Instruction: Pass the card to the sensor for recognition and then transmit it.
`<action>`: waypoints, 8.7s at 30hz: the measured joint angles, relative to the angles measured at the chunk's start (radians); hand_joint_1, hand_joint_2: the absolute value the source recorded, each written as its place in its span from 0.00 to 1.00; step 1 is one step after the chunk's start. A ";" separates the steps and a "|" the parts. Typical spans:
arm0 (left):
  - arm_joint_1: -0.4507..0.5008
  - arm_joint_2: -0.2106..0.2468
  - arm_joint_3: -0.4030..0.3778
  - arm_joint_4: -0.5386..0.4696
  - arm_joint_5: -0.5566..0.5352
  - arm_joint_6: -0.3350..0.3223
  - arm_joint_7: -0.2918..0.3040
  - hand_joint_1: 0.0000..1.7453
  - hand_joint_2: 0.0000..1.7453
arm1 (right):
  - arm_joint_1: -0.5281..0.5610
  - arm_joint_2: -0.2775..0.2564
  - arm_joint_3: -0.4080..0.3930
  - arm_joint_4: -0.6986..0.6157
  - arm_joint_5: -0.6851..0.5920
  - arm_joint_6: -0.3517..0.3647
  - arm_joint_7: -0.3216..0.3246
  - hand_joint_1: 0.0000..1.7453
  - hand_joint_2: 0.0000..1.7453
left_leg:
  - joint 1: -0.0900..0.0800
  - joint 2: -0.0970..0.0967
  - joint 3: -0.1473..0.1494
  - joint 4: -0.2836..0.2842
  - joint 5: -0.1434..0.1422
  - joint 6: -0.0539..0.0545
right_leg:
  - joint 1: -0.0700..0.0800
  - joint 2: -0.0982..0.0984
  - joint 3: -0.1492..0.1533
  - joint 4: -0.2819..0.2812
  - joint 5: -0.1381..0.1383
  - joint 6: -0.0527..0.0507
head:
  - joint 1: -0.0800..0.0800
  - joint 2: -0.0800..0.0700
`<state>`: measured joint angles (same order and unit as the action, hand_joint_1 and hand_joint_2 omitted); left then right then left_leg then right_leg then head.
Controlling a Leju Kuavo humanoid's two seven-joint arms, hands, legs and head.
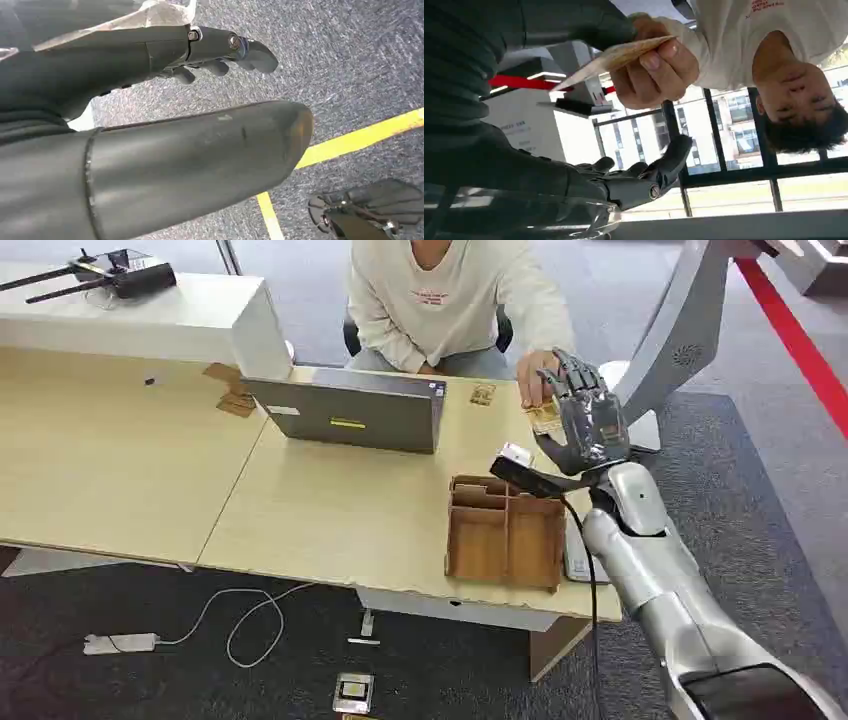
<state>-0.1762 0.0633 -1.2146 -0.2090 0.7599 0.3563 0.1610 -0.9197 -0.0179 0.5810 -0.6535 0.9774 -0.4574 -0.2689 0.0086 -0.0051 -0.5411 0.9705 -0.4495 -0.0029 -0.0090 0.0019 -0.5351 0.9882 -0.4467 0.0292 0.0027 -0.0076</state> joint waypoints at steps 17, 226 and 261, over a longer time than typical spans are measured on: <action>0.000 0.000 0.000 0.000 0.007 0.002 -0.003 0.00 0.00 | -0.011 0.002 -0.025 0.005 -0.028 -0.029 -0.016 1.00 1.00 | 0.000 0.000 0.000 0.000 0.000 0.000 | 0.000 0.000 0.000 0.000 0.000 0.000 | 0.000 0.000; 0.004 -0.079 0.000 0.000 0.088 0.085 0.049 0.00 0.00 | 0.371 -0.226 -0.172 -0.115 -0.139 0.433 0.178 1.00 1.00 | -0.001 0.000 0.002 0.000 -0.001 0.001 | -0.001 0.001 0.002 -0.001 0.000 0.000 | 0.000 0.000; 0.000 -0.047 -0.031 0.000 0.002 0.029 -0.014 0.00 0.00 | 0.032 -0.208 -0.251 -0.261 -0.331 0.384 0.085 1.00 1.00 | -0.002 0.000 0.000 0.000 -0.001 0.001 | -0.001 0.001 0.001 0.000 0.000 0.000 | 0.000 0.000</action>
<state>-0.1757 0.0160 -1.2459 -0.2090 0.7618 0.3853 0.1465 -0.8881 -0.2258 0.3296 -0.9148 0.6461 -0.0736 -0.1842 0.0069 -0.0051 -0.5410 0.9705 -0.4502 -0.0023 -0.0103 0.0028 -0.5341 0.9879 -0.4463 0.0296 0.0026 -0.0076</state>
